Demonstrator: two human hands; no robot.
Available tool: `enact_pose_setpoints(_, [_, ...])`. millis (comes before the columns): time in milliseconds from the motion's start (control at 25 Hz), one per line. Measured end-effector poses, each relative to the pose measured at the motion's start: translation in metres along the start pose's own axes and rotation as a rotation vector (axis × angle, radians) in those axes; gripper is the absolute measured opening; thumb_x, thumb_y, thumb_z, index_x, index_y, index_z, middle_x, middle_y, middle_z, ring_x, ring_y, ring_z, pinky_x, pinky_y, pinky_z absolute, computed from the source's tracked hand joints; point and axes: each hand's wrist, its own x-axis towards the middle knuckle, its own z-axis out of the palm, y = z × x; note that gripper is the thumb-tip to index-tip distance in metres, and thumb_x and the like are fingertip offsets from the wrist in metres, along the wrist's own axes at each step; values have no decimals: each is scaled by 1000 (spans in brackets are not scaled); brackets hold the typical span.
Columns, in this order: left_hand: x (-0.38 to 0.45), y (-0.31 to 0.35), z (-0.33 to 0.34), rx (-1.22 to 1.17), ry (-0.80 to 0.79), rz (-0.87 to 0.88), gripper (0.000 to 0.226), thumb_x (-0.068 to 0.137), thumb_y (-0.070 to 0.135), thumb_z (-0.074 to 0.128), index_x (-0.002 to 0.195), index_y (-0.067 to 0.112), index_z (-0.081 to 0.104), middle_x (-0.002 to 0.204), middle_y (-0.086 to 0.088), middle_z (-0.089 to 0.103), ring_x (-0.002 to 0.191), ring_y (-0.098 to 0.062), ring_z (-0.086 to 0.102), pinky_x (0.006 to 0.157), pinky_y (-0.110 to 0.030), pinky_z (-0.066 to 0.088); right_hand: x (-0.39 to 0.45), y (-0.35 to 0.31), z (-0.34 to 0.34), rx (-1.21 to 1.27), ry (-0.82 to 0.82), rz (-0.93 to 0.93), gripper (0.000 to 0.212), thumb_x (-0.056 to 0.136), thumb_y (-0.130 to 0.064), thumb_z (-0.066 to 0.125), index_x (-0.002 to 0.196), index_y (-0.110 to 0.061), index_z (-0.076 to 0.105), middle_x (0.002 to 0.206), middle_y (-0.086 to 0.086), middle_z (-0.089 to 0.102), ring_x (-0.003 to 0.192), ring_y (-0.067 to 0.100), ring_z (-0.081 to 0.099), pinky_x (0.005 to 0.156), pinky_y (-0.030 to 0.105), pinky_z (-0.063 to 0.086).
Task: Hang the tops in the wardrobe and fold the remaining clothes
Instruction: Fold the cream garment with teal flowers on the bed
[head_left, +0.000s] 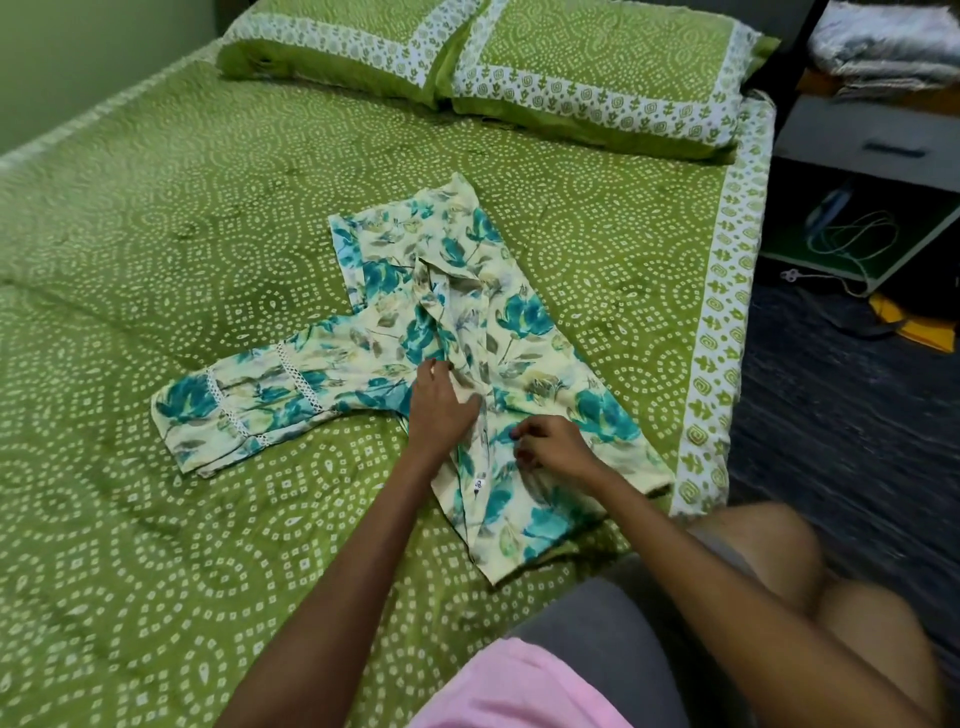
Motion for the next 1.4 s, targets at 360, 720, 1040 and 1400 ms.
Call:
enact_pose_setpoints(360, [119,-36,-37,-776,-107,-386,29,90,16,62,114,7,49,96,-10,59,83,-23,61,71,-32,50,79,-47,35,660,86,168,38,88,-6,59,125,-11,51,126,10,55,95,16,56,73,25,48])
enact_pose_setpoints(720, [232,-43,-52,-1195,-206,-388,18,94,2,49,111,8,53,59,4,59,43,-4,52,43,-15,43,143,-87,31,-63,411,-181,44,86,-20,64,127,-19,48,125,4,48,113,21,50,89,32,46])
enact_pose_setpoints(1040, [252,-79,-46,-1752,-348,-173,48,86,10,46,131,27,45,108,-4,64,90,-14,65,75,-23,54,229,-152,53,-758,558,-702,49,78,-18,67,123,-6,53,130,13,49,122,29,46,99,44,44])
enact_pose_setpoints(1400, [271,-92,-67,-1782,-69,-161,35,98,11,36,132,19,41,142,-9,43,125,-29,48,103,-40,40,309,-208,48,-340,524,-296,15,84,0,52,93,7,62,97,26,64,84,28,60,66,31,43])
